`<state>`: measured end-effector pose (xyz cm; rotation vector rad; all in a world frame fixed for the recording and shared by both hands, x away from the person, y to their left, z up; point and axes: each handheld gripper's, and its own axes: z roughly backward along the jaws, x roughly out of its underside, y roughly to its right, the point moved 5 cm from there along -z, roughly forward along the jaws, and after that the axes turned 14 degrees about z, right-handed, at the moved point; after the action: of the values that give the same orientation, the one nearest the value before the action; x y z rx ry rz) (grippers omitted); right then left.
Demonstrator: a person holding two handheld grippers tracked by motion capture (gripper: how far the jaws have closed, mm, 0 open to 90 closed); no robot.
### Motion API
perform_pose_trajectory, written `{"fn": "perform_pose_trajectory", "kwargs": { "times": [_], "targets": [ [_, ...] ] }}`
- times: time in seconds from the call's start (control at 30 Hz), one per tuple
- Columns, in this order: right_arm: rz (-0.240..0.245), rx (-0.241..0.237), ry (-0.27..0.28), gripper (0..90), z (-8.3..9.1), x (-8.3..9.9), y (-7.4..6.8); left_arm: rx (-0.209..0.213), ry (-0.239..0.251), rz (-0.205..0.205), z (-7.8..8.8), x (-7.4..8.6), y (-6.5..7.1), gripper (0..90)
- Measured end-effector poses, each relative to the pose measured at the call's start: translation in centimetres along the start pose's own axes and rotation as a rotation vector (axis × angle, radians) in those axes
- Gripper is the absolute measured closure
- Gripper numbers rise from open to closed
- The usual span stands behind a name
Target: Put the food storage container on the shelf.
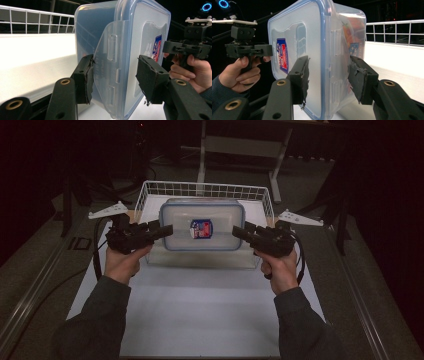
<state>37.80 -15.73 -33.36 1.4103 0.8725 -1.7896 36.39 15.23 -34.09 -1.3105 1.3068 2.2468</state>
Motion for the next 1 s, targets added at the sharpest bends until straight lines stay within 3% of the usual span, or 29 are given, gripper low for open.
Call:
{"fn": "perform_pose_trajectory", "kwargs": {
  "times": [0.27,0.5,0.73,0.83,1.0],
  "targets": [
    [-0.025,0.018,0.014,51.7,-1.2,-1.2,1.6,0.008,0.011,0.006,-1.0,-2.1,-1.0,48.8],
    [-0.059,0.007,0.022,51.7,-2.3,-1.2,2.9,-0.007,0.029,0.015,-1.6,-3.3,-1.8,48.9],
    [-0.095,0.016,-0.015,51.6,-3.4,-0.5,3.9,-0.030,0.007,0.072,-2.7,-3.0,-3.6,48.7],
    [-0.137,0.033,-0.040,51.5,-3.8,0.0,4.5,-0.045,-0.011,0.110,-3.3,-3.0,-4.2,48.2],
    [-0.169,0.039,-0.047,51.4,-4.1,0.2,4.9,-0.051,0.008,0.152,-3.7,-3.5,-4.5,48.0]
  ]
}}
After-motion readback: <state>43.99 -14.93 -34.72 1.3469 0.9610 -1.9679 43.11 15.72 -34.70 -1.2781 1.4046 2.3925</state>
